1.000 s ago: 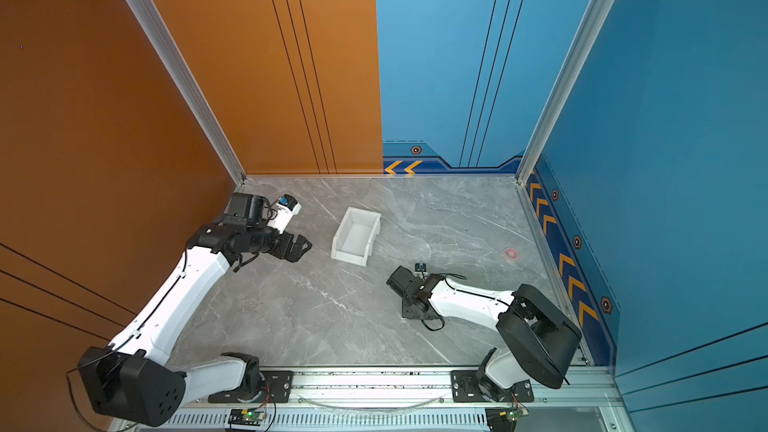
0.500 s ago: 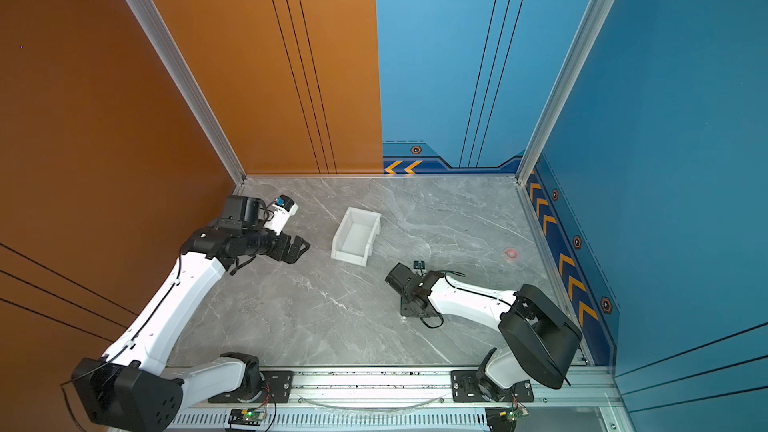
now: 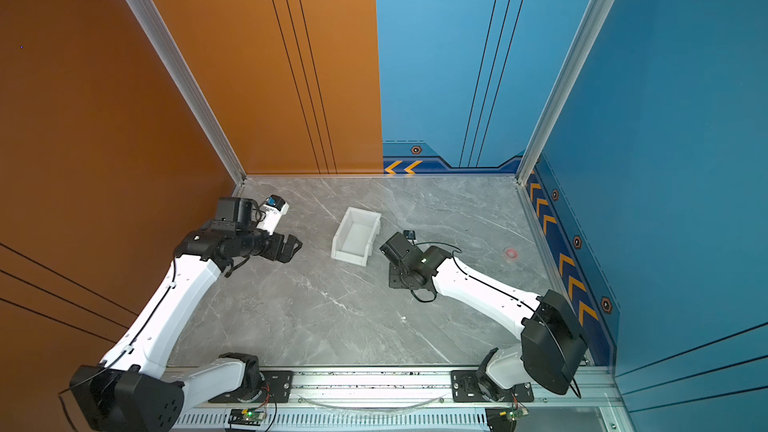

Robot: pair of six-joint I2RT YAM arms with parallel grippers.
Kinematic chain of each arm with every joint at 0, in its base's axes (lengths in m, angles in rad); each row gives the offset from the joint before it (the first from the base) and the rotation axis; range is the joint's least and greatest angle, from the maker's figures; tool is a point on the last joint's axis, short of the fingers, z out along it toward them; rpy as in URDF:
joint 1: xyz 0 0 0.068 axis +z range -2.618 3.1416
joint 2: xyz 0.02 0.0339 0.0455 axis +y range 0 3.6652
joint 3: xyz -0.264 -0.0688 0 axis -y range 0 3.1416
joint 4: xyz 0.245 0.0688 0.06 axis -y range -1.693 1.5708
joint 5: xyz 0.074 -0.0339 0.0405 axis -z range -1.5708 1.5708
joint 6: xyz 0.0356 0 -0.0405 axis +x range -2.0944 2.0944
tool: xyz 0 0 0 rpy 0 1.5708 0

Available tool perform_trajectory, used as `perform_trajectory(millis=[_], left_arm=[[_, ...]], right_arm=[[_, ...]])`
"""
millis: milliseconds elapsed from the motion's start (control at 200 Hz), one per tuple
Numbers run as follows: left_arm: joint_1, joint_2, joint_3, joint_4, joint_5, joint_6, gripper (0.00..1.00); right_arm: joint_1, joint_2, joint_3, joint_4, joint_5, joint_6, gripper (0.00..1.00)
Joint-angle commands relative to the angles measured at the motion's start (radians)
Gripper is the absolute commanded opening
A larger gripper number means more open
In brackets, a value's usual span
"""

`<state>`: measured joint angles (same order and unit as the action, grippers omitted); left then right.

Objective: Put the screwdriver in the bin
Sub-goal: 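Carry the screwdriver with the right gripper over the white bin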

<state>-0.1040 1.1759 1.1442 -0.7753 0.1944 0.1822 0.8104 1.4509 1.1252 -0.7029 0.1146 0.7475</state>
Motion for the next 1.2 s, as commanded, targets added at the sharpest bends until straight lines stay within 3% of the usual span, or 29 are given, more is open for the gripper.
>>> perform_trajectory(millis=[0,385,716,1191], left_arm=[[0.016,-0.013,-0.003,-0.015,-0.015,-0.025,0.98],[0.042,-0.032,0.019,-0.015,0.0,-0.039,0.98],[0.049,-0.024,0.029,-0.014,0.013,-0.053,0.98],[0.053,-0.019,0.025,-0.014,0.024,-0.064,0.98]], right_arm=[[-0.005,0.058,0.112,-0.044,-0.015,-0.061,0.11],[-0.029,0.346,0.482,-0.044,-0.067,-0.142,0.11],[-0.04,0.567,0.698,-0.038,-0.09,-0.149,0.12],[-0.069,0.781,0.843,-0.014,-0.124,-0.1,0.12]])
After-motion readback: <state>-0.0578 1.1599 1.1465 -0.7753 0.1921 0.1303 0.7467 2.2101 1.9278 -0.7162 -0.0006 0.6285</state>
